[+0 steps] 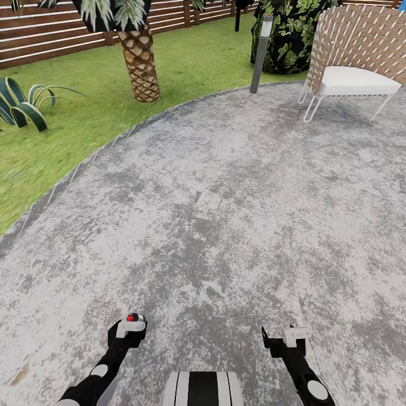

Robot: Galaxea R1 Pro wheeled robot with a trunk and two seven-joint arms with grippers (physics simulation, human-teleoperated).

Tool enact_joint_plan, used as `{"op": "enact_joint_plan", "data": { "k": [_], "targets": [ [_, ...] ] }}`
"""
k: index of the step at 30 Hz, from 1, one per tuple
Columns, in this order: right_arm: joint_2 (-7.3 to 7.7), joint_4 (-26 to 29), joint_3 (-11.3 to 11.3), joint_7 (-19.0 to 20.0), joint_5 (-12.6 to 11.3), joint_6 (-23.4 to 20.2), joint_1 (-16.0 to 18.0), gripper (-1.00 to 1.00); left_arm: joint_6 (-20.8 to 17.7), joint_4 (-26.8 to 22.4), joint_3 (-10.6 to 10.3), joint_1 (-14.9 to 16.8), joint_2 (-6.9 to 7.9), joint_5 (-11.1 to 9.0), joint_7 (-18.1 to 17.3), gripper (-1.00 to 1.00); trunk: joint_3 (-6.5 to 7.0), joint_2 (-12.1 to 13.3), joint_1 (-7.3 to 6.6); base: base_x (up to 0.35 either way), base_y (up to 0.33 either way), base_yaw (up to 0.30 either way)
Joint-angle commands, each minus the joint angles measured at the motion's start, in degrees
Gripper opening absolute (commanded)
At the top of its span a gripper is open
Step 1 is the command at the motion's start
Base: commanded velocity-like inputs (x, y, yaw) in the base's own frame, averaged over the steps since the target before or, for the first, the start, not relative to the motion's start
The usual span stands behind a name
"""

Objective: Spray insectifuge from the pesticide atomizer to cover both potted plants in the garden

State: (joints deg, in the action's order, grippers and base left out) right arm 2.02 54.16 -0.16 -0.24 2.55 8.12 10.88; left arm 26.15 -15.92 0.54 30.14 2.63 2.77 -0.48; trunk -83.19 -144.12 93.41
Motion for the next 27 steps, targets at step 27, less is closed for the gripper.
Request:
{"op": "enact_joint_plan", "data": {
  "k": [27],
  "targets": [
    [0.00, -0.02, -0.02, -0.02, 0.27, 0.19, 0.01, 1.00, 0.30, -0.21, 0.04, 0.01, 0.01, -0.84, -0.05, 1.00, 0.09, -0.01, -0.01, 0.012, 0.000, 0.000]
  ]
}}
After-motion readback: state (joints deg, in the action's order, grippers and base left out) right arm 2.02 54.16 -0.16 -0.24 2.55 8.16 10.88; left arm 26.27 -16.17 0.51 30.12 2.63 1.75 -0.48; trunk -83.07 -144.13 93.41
